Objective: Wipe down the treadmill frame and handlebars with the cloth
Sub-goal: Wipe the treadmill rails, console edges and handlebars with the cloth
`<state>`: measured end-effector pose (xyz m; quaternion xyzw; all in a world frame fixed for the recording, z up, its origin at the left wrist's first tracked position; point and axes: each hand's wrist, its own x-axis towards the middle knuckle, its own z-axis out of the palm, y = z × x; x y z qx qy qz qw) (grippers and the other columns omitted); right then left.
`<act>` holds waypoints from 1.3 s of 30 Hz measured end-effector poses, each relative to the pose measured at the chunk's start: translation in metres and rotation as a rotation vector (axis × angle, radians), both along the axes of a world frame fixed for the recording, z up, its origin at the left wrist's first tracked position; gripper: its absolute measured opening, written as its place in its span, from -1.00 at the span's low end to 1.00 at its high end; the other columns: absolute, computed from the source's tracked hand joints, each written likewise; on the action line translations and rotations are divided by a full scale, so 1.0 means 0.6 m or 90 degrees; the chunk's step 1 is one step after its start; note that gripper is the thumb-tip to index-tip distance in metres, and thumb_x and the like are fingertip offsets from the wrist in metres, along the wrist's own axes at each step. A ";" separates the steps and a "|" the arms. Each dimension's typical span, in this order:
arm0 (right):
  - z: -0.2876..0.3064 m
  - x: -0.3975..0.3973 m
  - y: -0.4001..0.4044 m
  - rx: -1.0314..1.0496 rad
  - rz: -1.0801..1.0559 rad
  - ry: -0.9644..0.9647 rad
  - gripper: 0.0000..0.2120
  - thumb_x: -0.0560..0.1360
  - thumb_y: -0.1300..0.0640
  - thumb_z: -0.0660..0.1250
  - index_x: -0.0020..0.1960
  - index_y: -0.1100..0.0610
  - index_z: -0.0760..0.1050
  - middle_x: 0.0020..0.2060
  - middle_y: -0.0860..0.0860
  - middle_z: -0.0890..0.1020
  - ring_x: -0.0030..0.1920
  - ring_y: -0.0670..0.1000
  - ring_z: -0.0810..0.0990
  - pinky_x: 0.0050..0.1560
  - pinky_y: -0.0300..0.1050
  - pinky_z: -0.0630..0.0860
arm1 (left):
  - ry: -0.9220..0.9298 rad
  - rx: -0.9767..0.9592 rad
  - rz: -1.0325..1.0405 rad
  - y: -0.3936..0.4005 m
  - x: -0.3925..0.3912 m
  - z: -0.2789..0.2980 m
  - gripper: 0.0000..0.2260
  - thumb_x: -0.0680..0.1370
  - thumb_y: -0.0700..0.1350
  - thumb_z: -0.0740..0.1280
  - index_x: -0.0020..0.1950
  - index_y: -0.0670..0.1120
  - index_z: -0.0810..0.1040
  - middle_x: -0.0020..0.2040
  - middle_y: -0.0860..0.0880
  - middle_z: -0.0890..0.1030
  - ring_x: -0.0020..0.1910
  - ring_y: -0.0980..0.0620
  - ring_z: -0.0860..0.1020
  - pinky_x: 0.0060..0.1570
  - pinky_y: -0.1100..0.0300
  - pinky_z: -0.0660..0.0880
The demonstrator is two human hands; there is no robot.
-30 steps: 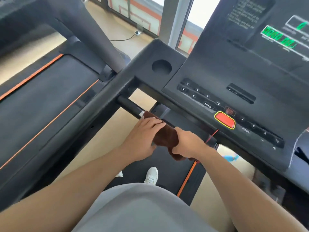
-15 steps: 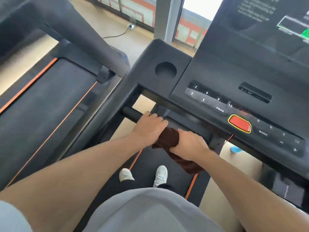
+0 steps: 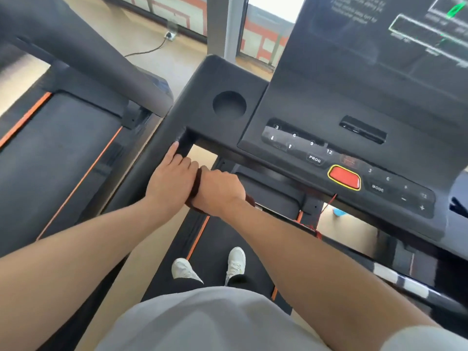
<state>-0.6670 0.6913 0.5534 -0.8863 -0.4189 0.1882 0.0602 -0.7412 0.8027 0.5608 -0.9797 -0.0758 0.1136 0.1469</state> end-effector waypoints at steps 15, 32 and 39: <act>0.020 0.050 -0.214 -0.049 -0.039 0.117 -0.56 0.37 -0.25 0.36 0.12 -0.03 0.46 0.01 0.04 0.69 0.03 0.21 0.66 -0.07 0.01 0.50 | 0.058 -0.151 0.012 -0.183 0.058 0.012 -0.72 0.50 -0.15 0.26 0.22 -0.06 0.48 0.11 -0.05 0.62 0.22 -0.15 0.52 0.59 -0.06 -0.03; 0.015 0.059 -0.308 -0.114 -0.023 0.023 -0.64 0.49 -0.16 0.34 0.04 0.06 0.30 -0.17 -0.01 0.62 -0.12 0.15 0.68 -0.23 -0.03 0.37 | 0.008 -0.236 0.042 -0.287 0.071 0.005 -0.75 0.51 -0.17 0.27 0.19 -0.05 0.51 0.08 -0.05 0.60 0.22 -0.14 0.50 0.59 -0.01 -0.01; 0.005 0.039 -0.239 -0.067 -0.003 -0.028 -0.74 0.52 -0.07 0.30 0.07 0.06 0.34 -0.15 0.00 0.66 -0.16 0.16 0.69 -0.29 -0.03 0.36 | -0.040 -0.206 0.082 -0.209 0.042 0.002 -0.71 0.52 -0.28 0.18 0.19 -0.06 0.49 0.04 -0.07 0.58 0.16 -0.17 0.50 0.60 -0.16 -0.12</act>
